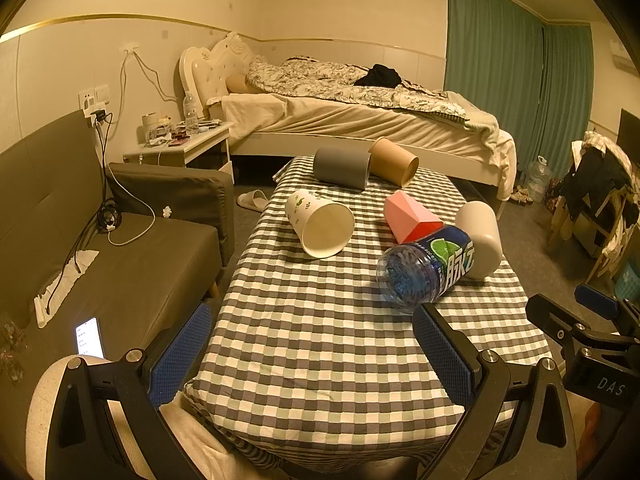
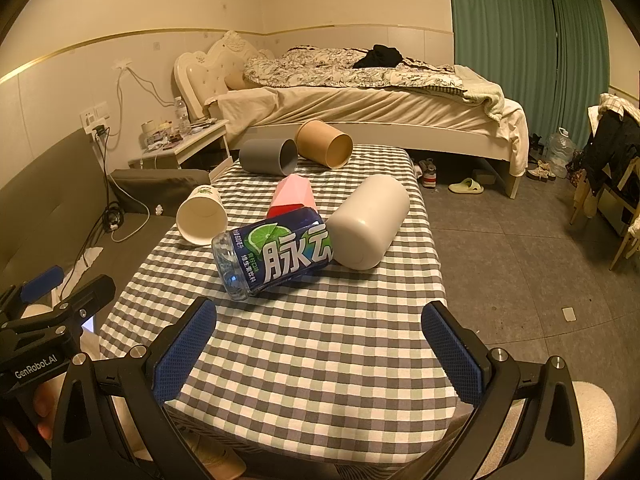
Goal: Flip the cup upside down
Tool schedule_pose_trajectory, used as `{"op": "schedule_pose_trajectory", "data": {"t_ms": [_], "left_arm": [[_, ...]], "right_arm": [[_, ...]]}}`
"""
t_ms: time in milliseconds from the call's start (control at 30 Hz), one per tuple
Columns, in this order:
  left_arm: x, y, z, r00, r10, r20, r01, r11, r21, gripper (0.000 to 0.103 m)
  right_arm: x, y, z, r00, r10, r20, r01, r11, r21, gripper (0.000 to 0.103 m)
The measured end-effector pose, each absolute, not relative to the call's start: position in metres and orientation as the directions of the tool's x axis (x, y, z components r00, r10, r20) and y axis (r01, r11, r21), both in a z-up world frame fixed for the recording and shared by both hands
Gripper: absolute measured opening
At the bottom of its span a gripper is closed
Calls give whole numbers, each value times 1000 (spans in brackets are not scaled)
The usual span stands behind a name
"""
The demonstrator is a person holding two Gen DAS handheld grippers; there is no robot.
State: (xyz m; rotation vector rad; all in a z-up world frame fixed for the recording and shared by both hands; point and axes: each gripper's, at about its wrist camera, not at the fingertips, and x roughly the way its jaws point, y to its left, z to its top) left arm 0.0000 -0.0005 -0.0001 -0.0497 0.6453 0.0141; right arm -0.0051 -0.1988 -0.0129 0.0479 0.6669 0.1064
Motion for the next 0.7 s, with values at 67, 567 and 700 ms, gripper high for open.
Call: {"op": "schedule_pose_trajectory", "data": {"t_ms": [67,567,700], "left_arm": [[0,-1,0,799,-2,-601,-29,999,-42,103],[0,-1,0,799,-1,-601,-29,999,-40,103],[0,-1,0,799,-1,-601,-29,999,-40,103]], "right_arm": [[-5,-199,-13,780,114,-615,-83,993,79,103],[-5,-198,-13,779,115,-616,-84,993,78,103],[-4,-198,-13,779,115,-617,-85,993,78,103]]}}
